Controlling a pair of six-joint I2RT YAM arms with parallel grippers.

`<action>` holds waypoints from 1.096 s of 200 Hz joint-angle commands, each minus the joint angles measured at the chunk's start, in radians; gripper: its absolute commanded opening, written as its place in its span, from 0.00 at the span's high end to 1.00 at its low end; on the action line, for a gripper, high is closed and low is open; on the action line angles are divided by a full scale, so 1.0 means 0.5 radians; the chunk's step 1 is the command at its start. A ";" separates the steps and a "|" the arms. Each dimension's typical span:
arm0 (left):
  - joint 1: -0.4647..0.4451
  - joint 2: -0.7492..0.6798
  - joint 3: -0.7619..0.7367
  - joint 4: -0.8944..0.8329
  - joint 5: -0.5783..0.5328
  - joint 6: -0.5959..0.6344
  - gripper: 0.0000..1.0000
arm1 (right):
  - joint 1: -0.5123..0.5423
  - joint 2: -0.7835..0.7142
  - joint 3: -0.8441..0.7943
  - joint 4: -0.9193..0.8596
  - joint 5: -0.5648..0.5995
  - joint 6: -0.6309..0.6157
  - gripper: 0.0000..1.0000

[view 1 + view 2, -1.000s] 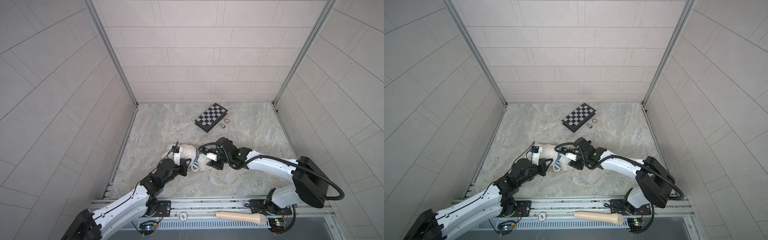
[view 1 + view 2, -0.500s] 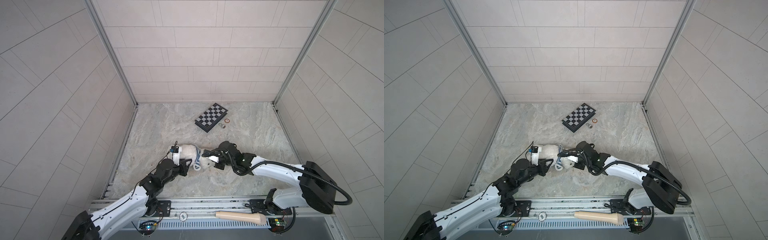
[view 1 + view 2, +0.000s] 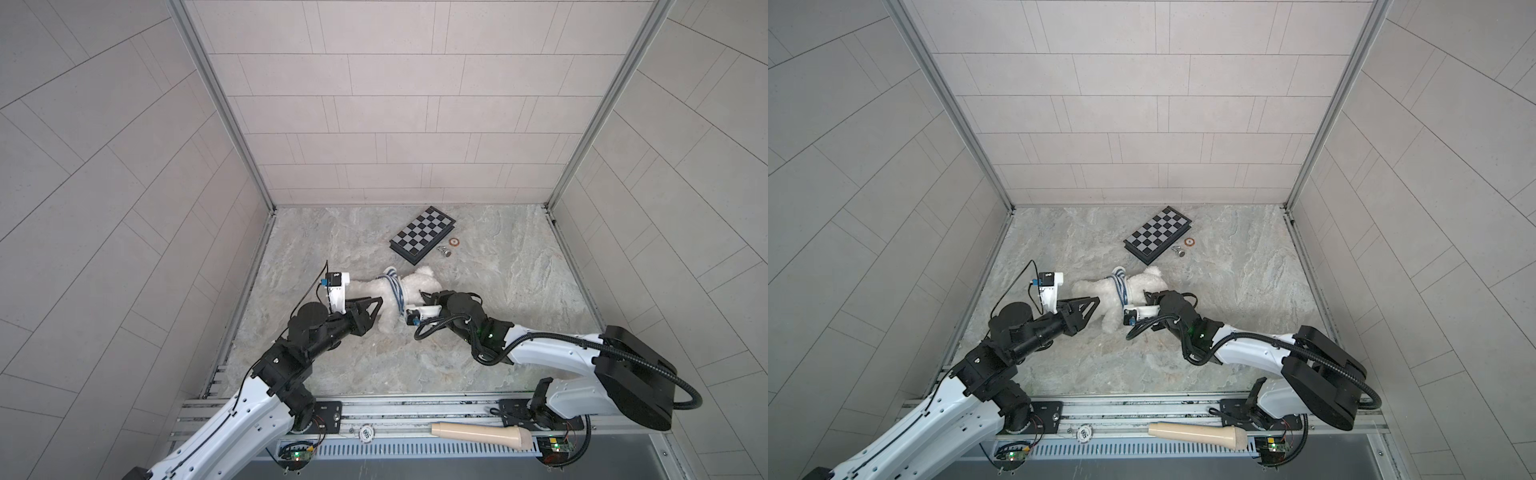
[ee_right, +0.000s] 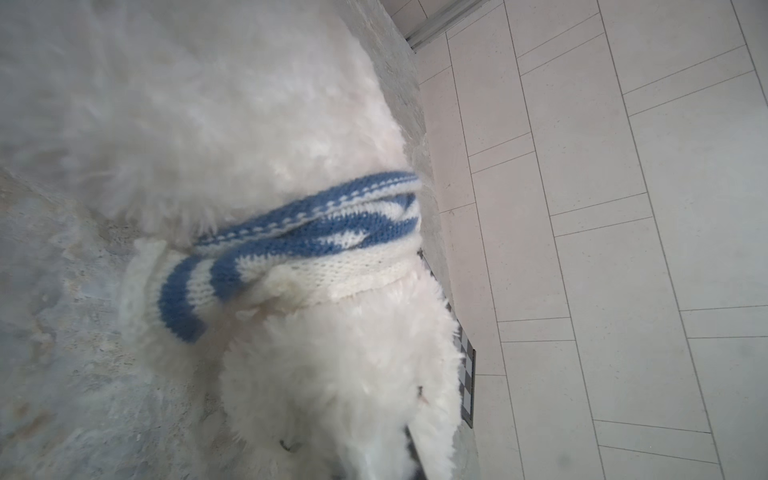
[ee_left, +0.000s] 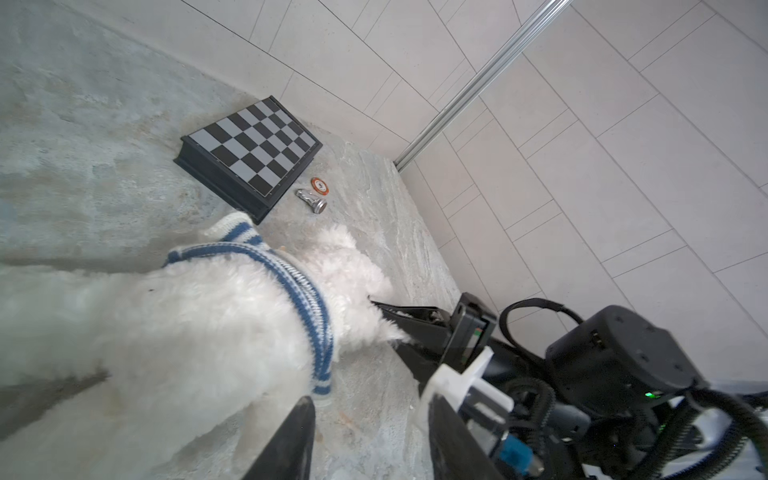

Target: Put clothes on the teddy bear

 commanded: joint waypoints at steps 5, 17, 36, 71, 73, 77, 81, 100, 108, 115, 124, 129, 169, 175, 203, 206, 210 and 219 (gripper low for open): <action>0.007 0.303 0.074 0.022 0.159 -0.084 0.66 | 0.051 0.077 0.029 0.342 0.130 -0.201 1.00; -0.001 0.435 0.107 0.053 0.133 -0.113 0.70 | 0.072 0.103 0.036 0.354 0.157 -0.223 1.00; -0.014 0.586 0.145 0.028 0.038 -0.128 0.73 | 0.081 0.113 0.025 0.369 0.142 -0.207 1.00; -0.013 0.770 0.180 0.075 -0.015 -0.135 0.78 | 0.093 0.088 -0.013 0.403 0.116 -0.184 1.00; -0.013 0.776 0.179 0.081 -0.015 -0.135 0.78 | 0.093 0.087 -0.015 0.403 0.112 -0.180 1.00; -0.013 0.788 0.184 0.096 -0.015 -0.137 0.78 | 0.097 0.079 -0.023 0.403 0.100 -0.175 1.00; -0.014 0.798 0.186 0.106 -0.015 -0.138 0.78 | 0.096 0.073 -0.027 0.405 0.091 -0.169 1.00; -0.015 0.830 0.209 0.128 -0.016 -0.141 0.79 | 0.103 0.047 -0.051 0.412 0.072 -0.159 1.00; -0.013 0.831 0.211 0.139 -0.017 -0.145 0.79 | 0.108 0.038 -0.062 0.417 0.075 -0.154 1.00; -0.014 0.833 0.215 0.142 -0.030 -0.147 0.79 | 0.115 0.026 -0.073 0.423 0.075 -0.150 1.00; -0.013 0.846 0.223 0.129 -0.049 -0.150 0.79 | 0.121 0.004 -0.088 0.430 0.070 -0.141 1.00; -0.013 0.853 0.231 0.119 -0.064 -0.150 0.79 | 0.125 -0.006 -0.093 0.432 0.070 -0.136 1.00; -0.013 0.917 0.233 0.143 -0.133 -0.198 0.78 | 0.152 -0.066 -0.123 0.434 0.073 -0.098 1.00; -0.013 0.927 0.233 0.155 -0.130 -0.202 0.78 | 0.159 -0.071 -0.124 0.439 0.072 -0.094 1.00; -0.019 0.979 0.236 0.212 -0.127 -0.224 0.80 | 0.163 -0.069 -0.140 0.472 0.074 -0.074 1.00; -0.019 0.984 0.238 0.217 -0.125 -0.227 0.80 | 0.163 -0.068 -0.139 0.471 0.071 -0.074 1.00; -0.022 0.987 0.235 0.226 -0.125 -0.229 0.81 | 0.164 -0.066 -0.140 0.470 0.074 -0.072 1.00; -0.026 0.987 0.234 0.243 -0.125 -0.233 0.85 | 0.163 -0.061 -0.139 0.471 0.077 -0.071 1.00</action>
